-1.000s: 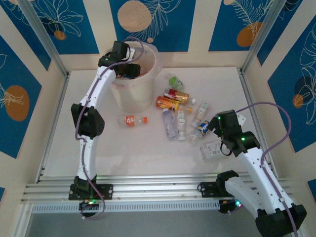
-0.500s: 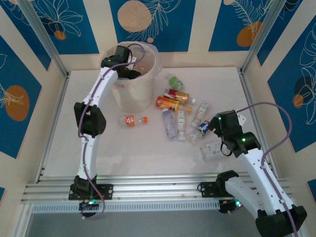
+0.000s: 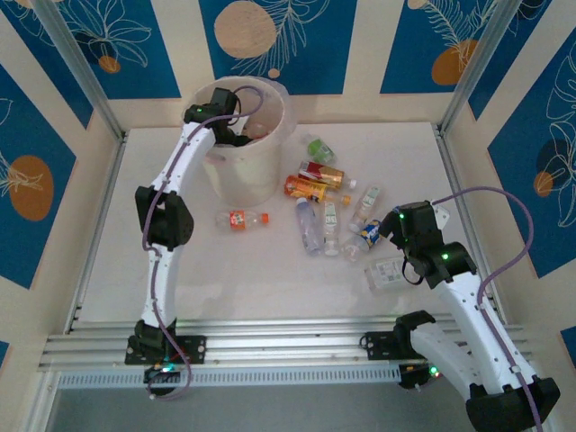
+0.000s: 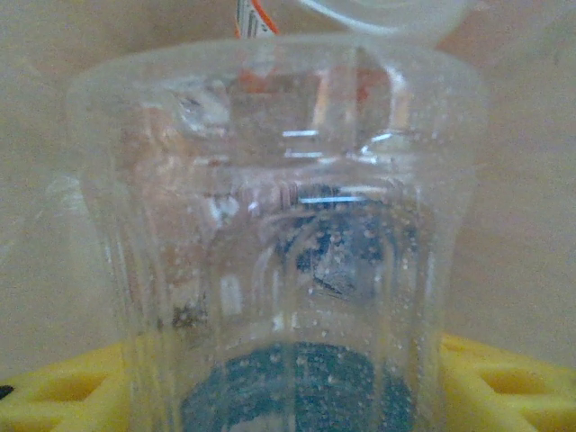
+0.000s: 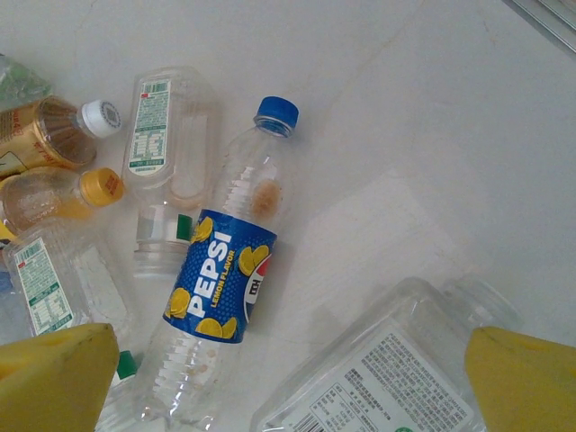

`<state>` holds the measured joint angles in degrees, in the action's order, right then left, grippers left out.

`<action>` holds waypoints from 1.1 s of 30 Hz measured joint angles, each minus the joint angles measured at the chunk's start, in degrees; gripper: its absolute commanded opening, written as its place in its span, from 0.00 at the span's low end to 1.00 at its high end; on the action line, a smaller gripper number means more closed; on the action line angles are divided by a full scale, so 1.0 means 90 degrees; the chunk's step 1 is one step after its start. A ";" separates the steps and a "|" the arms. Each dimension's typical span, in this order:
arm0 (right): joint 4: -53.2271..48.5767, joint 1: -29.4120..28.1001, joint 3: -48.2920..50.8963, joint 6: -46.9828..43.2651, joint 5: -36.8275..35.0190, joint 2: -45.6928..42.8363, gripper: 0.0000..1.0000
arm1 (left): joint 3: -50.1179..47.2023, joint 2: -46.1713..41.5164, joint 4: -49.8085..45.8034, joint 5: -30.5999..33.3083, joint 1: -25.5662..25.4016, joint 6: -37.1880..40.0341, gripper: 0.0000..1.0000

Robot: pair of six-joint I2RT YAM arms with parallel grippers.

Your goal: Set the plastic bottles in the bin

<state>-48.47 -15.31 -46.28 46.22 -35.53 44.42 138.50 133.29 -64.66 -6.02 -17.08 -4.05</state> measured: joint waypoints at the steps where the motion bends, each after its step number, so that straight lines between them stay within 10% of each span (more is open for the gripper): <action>1: 0.0012 0.0000 0.0005 0.0000 0.0002 0.0000 0.99 | 0.0002 0.0000 -0.0034 -0.0022 0.0000 -0.0007 0.64; 33: 0.0165 0.0000 0.0134 -0.0002 -0.0007 -0.0002 0.99 | -0.0884 -0.0318 -0.0600 0.0066 -0.0471 -0.0168 0.69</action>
<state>-46.98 -15.31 -45.08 46.19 -35.59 44.40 130.54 130.43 -70.06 -5.43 -21.32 -5.56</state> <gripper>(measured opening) 0.992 0.669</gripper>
